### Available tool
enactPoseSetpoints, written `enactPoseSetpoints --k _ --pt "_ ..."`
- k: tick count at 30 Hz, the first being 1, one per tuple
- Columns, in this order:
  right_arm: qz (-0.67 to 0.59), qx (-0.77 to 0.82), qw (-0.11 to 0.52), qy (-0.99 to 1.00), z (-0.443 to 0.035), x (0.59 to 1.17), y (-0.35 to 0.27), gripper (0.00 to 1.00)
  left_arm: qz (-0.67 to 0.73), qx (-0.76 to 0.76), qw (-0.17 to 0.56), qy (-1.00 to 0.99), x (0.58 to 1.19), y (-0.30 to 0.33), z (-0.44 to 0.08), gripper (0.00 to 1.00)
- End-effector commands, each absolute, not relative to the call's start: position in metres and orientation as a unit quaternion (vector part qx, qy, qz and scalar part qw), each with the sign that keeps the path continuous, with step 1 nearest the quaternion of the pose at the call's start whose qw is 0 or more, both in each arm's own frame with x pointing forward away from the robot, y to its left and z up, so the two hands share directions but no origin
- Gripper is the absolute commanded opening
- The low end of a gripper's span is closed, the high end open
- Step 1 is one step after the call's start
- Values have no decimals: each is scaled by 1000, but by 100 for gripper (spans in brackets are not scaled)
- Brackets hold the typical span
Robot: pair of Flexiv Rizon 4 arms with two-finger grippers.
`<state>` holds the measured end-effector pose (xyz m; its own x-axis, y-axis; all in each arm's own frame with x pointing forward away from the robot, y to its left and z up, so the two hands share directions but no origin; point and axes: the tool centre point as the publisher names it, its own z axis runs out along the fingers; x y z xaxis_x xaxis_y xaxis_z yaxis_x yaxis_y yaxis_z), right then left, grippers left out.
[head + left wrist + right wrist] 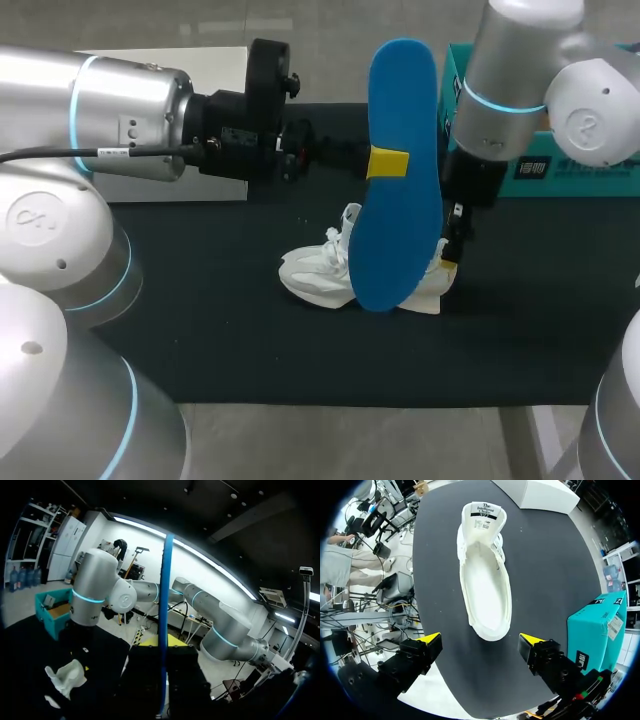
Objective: Take the shoe out of the shoebox, open the shoe tongue, remove and reinsert the insole, then place the shoe into the shoebox
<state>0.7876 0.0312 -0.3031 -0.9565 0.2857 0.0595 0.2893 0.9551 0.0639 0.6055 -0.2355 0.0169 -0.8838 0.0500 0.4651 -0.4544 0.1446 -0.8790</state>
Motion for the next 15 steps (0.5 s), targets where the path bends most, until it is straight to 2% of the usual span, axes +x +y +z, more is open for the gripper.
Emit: enactPoseSetpoints --k 1,15 --pt "-22 -149 34 -988 -310 810 49 100 640 138 198 -729 606 -238 16 0" --pt "11 -125 28 -992 -343 856 89 100 640 138 198 -729 606 -238 16 0"
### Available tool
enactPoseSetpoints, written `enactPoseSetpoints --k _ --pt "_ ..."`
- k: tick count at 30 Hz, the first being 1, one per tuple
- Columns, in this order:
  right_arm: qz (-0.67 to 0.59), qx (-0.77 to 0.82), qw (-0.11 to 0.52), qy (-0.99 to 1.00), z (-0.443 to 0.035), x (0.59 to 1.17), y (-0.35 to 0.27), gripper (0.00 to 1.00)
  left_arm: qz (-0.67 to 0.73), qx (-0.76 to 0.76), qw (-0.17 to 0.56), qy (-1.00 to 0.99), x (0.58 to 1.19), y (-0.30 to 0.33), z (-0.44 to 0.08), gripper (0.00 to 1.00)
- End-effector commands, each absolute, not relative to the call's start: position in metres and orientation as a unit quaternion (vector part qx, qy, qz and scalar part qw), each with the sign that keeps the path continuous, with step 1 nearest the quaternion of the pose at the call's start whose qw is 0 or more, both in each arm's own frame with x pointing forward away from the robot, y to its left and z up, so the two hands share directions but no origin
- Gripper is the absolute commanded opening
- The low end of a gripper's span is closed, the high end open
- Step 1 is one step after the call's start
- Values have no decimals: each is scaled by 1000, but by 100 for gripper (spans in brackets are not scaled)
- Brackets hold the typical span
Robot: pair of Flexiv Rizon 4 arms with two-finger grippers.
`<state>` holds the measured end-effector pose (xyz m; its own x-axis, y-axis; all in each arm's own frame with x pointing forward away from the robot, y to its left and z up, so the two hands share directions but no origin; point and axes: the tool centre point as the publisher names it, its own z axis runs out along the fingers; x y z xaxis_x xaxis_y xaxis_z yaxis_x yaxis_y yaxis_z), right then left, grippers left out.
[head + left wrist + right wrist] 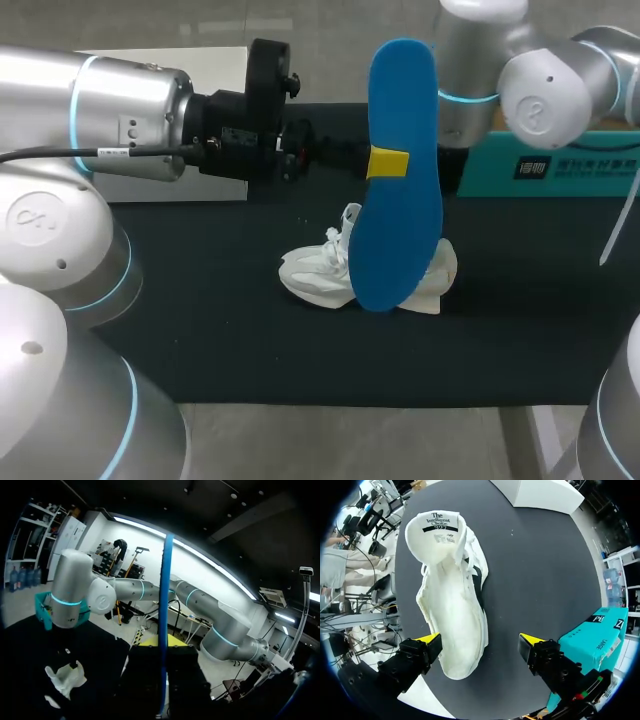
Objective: Take the shoe out of the shoebox, open the shoe tongue, remove and reinsert the insole, then place the shoe into the shoebox
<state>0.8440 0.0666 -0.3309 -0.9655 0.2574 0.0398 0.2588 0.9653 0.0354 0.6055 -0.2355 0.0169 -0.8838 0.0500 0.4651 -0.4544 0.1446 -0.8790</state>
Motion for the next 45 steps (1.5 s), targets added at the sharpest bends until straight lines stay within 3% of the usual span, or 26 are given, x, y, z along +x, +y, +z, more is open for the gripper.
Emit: enactPoseSetpoints --k 1,17,18,19,20,41,45 --pt "11 -124 29 -992 -345 856 91 100 640 138 198 -729 606 -238 16 0" --pt "-2 -99 59 -993 -376 855 112 100 640 138 198 -729 606 -238 16 0" --pt "-5 -100 61 -993 -378 853 112 69 640 138 198 -729 606 -238 16 0" --pt "-11 -99 62 -993 -379 851 113 11 640 138 198 -729 606 -238 16 0" --pt "-16 -91 65 -994 -380 848 113 0 640 138 198 -729 606 -238 16 0" --pt "-16 -91 65 -994 -380 848 113 0 640 138 198 -729 606 -238 16 0" --pt "-23 -236 74 -969 -359 856 101 0 640 138 198 -729 606 -238 16 0"
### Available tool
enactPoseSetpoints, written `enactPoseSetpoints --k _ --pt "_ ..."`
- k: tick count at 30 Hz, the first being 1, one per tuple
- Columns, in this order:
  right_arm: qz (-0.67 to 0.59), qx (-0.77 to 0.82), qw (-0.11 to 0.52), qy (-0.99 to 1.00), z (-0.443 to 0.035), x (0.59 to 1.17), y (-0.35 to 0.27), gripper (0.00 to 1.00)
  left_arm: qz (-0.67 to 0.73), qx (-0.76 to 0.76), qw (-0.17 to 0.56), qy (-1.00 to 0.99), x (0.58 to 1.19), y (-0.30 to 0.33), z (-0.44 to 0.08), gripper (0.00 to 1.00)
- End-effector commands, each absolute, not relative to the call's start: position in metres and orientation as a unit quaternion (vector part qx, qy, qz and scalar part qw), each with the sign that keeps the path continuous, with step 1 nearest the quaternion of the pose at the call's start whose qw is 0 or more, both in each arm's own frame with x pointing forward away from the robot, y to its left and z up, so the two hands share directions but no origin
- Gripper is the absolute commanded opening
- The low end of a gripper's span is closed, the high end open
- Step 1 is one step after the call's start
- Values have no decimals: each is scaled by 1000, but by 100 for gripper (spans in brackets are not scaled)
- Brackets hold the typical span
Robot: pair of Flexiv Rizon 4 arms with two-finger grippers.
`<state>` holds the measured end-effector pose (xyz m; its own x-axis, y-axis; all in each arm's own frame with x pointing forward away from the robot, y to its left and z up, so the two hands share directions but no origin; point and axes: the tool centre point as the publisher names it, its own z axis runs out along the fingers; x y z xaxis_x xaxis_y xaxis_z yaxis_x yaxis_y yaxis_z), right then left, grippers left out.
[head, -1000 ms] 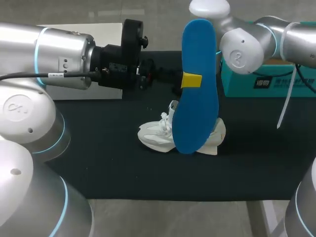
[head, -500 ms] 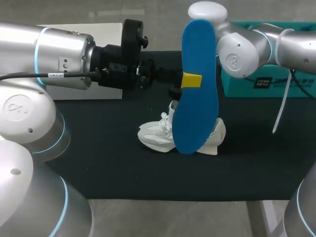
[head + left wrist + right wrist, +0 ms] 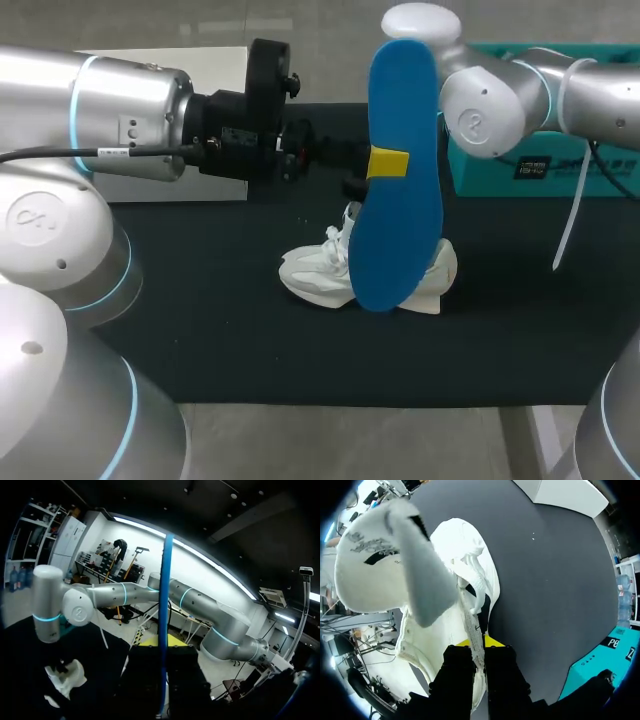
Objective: Take the shoe out of the shoebox, open the shoe tongue, remove and reinsert the insole, then place the shoe into the shoebox
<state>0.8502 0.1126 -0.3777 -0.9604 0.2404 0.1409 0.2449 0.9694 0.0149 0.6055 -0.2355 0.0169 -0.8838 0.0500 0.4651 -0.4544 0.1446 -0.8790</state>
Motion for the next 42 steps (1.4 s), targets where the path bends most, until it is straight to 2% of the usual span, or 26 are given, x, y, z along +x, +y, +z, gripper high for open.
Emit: enactPoseSetpoints --k 1,5,13,14,29,42 --pt "-29 -269 66 -961 -350 858 97 0 640 138 198 -729 606 -238 16 0" --pt "-59 -420 75 -903 -317 859 89 0 640 138 198 -729 606 -238 16 0" --pt "-100 -591 125 -791 -302 861 104 0 640 138 198 -729 606 -238 16 0" --pt "-79 -575 109 -807 -298 864 108 0 640 138 198 -729 606 -238 16 0" --pt "-79 -575 109 -807 -298 864 108 0 640 138 198 -729 606 -238 16 0" --pt "-123 -569 109 -805 -314 871 141 0 640 138 198 -729 606 -238 16 0"
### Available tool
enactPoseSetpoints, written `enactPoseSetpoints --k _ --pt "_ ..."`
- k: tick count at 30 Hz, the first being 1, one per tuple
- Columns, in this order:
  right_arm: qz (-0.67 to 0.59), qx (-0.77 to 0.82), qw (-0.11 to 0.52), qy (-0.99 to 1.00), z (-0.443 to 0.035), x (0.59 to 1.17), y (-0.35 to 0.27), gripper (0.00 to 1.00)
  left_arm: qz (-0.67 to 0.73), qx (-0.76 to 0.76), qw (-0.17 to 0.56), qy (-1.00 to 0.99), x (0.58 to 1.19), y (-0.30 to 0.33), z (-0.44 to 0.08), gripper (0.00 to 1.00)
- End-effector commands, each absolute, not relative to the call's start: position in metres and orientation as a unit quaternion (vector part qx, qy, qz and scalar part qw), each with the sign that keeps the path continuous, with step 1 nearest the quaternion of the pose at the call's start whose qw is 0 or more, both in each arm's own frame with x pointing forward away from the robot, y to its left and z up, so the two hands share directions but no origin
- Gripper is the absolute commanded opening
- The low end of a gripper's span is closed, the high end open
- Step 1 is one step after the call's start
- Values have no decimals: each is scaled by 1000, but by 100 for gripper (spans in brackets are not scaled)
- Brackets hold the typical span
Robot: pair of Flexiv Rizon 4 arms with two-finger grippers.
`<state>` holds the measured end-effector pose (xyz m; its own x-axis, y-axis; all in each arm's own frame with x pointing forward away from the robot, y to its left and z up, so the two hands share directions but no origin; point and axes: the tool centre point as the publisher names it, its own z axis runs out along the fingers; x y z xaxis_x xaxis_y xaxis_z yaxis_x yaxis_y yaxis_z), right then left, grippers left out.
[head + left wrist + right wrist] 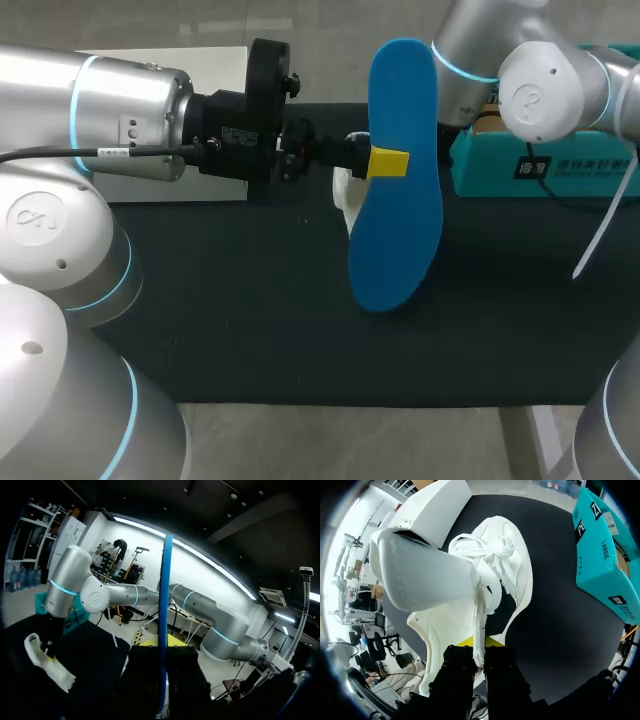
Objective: Take the shoe out of the shoebox, open the shoe tongue, remove and reinsert the insole, then place the shoe into the shoebox
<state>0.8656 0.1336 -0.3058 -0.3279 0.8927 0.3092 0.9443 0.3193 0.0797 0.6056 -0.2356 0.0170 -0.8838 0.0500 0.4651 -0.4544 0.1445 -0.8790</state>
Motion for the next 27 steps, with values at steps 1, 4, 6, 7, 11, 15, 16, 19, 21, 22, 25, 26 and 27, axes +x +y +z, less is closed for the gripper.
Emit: enactPoseSetpoints --k 1,4,6,7,11,15,16,19,21,22,25,26,27 --pt "-122 -569 109 -806 -315 871 143 0 640 138 198 -729 606 -238 16 0" --pt "-118 -570 115 -805 -320 871 150 0 640 138 198 -729 606 -238 16 0" --pt "-117 -574 119 -802 -322 869 153 0 640 138 198 -729 606 -238 16 0" --pt "-118 -577 121 -799 -323 868 155 0 640 138 198 -729 606 -238 16 0" --pt "-127 -590 127 -787 -330 863 159 0 640 138 198 -729 606 -238 16 0" --pt "-137 -598 134 -778 -340 862 162 0 640 138 198 -729 606 -238 16 0" --pt "-137 -600 136 -777 -343 862 163 0 640 138 198 -729 606 -238 16 0" --pt "-141 -604 140 -772 -351 862 165 0 640 138 198 -729 606 -238 16 0" --pt "-144 -607 146 -768 -357 862 165 0 640 138 198 -729 606 -238 16 0" --pt "-145 -608 147 -766 -359 862 165 0 640 138 198 -729 606 -238 16 0" --pt "-147 -613 152 -761 -365 862 164 0 640 138 198 -729 606 -238 16 0" --pt "-148 -615 155 -759 -368 862 164 0 640 138 198 -729 606 -238 16 0" --pt "-148 -616 157 -758 -370 862 162 0 640 138 198 -729 606 -238 16 0"
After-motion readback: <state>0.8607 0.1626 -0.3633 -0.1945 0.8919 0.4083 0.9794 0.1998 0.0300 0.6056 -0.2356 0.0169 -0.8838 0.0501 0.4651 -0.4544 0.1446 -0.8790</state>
